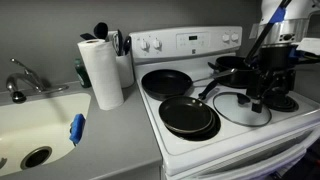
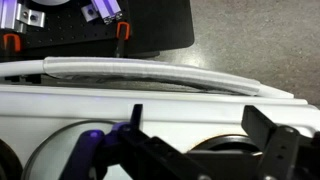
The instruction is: Cover the pot with the lid
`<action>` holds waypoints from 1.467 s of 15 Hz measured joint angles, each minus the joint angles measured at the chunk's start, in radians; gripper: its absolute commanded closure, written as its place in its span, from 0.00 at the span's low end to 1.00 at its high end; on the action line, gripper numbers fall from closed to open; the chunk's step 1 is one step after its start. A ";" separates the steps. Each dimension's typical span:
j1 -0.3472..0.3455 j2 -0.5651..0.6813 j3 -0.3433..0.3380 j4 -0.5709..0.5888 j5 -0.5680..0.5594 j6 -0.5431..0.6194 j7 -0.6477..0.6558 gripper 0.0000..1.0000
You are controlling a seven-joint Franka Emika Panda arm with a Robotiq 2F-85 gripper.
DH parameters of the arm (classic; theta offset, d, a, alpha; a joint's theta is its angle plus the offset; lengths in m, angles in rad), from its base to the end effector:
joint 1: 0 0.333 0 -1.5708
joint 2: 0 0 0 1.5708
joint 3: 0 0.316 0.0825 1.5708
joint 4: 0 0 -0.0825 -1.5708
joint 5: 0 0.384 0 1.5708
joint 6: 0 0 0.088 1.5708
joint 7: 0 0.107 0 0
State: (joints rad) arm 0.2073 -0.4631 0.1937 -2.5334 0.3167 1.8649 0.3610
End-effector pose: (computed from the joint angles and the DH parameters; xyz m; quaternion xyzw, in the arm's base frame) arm 0.3375 0.1689 0.4165 -0.9878 0.0561 0.1325 0.0588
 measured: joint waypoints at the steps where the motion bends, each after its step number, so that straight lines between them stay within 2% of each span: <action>1: 0.000 0.000 0.000 0.000 0.000 0.000 0.000 0.00; 7: -0.008 0.000 -0.008 0.000 -0.008 -0.001 -0.023 0.00; 14: -0.062 0.001 -0.070 0.000 -0.013 0.013 -0.138 0.00; 18: -0.092 0.007 -0.074 -0.004 -0.137 0.048 -0.152 0.00; 22: -0.110 0.018 -0.078 -0.036 -0.201 0.169 -0.153 0.00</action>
State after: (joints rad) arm 0.0976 -0.4452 0.1153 -2.5691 0.1155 2.0343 0.2083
